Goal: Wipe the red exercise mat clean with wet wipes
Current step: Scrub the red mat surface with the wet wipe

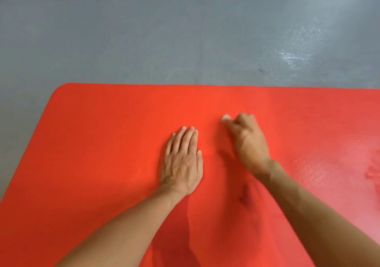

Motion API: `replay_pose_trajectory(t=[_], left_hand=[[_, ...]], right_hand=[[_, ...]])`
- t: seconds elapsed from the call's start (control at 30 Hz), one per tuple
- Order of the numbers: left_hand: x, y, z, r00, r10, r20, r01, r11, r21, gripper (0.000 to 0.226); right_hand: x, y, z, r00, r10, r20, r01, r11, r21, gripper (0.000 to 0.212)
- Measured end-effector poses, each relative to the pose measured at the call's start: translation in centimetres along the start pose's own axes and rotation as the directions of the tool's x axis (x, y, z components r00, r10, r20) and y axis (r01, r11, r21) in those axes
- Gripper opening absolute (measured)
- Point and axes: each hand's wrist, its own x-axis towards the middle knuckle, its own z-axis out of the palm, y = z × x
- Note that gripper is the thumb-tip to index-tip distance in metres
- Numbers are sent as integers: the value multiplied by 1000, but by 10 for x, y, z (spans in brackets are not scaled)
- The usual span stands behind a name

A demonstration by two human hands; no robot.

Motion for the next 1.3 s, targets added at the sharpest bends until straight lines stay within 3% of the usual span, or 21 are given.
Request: replay_pose_trajectory(t=[0.07, 0.13, 0.2, 0.27, 0.33, 0.43, 0.47, 0.53, 0.6, 0.63, 0.67, 0.73, 0.8, 0.83, 0.93, 1.0, 1.07, 1.1, 1.2, 1.23, 1.3], left_hand=[[-2, -1, 0, 1000, 1, 4, -1, 1000, 20, 60], [3, 0, -4, 1000, -9, 6, 9, 999, 35, 58], [24, 6, -7, 1000, -16, -2, 16, 998, 59, 53], [50, 11, -7, 1000, 21, 14, -22, 998, 51, 56], [62, 13, -1, 999, 44, 27, -45, 999, 24, 62], [63, 9, 4, 999, 40, 35, -40, 999, -3, 62], [62, 8, 4, 999, 34, 21, -35, 999, 6, 62], [64, 9, 4, 999, 33, 15, -33, 999, 9, 61], [64, 11, 4, 999, 33, 17, -33, 999, 3, 61], [63, 11, 5, 999, 33, 15, -33, 999, 0, 61], [62, 10, 5, 999, 35, 19, -35, 999, -7, 62], [62, 10, 3, 999, 31, 16, -31, 999, -26, 63], [63, 9, 4, 1000, 28, 12, -28, 999, -24, 64], [63, 9, 4, 999, 29, 15, -28, 999, -18, 63], [64, 9, 4, 999, 28, 23, -28, 1000, -7, 62], [64, 9, 4, 999, 23, 38, -23, 1000, -4, 62], [64, 10, 3, 999, 17, 38, -17, 1000, -1, 62], [64, 10, 3, 999, 20, 31, -20, 1000, -2, 62], [64, 11, 3, 1000, 30, 0, -30, 1000, -1, 61], [65, 11, 3, 1000, 27, -2, -27, 1000, -2, 60], [64, 11, 3, 1000, 19, 10, -19, 1000, -1, 61]], right_hand=[[11, 35, -11, 962, 254, -99, -259, 965, -45, 19], [16, 35, -7, 944, 313, -106, -326, 934, -147, 41], [12, 16, 2, 927, 361, -104, -374, 911, -175, 49], [3, -7, 9, 951, 302, -67, -308, 940, -148, 48], [-18, -25, 12, 990, 137, 25, -134, 986, -100, 47], [-13, -13, 3, 980, -134, 145, 141, 989, -39, 48], [-4, -2, 2, 979, -137, 152, 146, 988, -56, 45], [28, 26, 6, 998, 71, 4, -70, 995, -75, 36], [54, 27, 17, 923, 359, -137, -360, 933, 19, 34], [59, 12, 25, 908, 394, -145, -388, 919, 68, 35], [59, -7, 34, 934, 342, -109, -332, 938, 95, 32], [47, -37, 38, 998, 67, 19, -69, 986, 151, 31], [48, -25, 29, 982, -147, 118, 132, 984, 123, 39], [57, -5, 24, 982, -137, 130, 127, 989, 82, 36], [86, 60, 8, 970, 242, -6, -242, 970, -13, 24], [89, 60, 11, 939, 329, -98, -337, 938, -82, 40], [78, 23, 23, 973, 223, -64, -227, 972, -65, 48], [70, 4, 28, 996, 84, -2, -84, 996, -34, 45], [68, -12, 33, 939, -307, 152, 311, 950, 2, 43], [82, -1, 32, 938, -314, 143, 319, 948, -10, 42], [107, 22, 29, 987, -139, 76, 145, 986, -80, 36]])
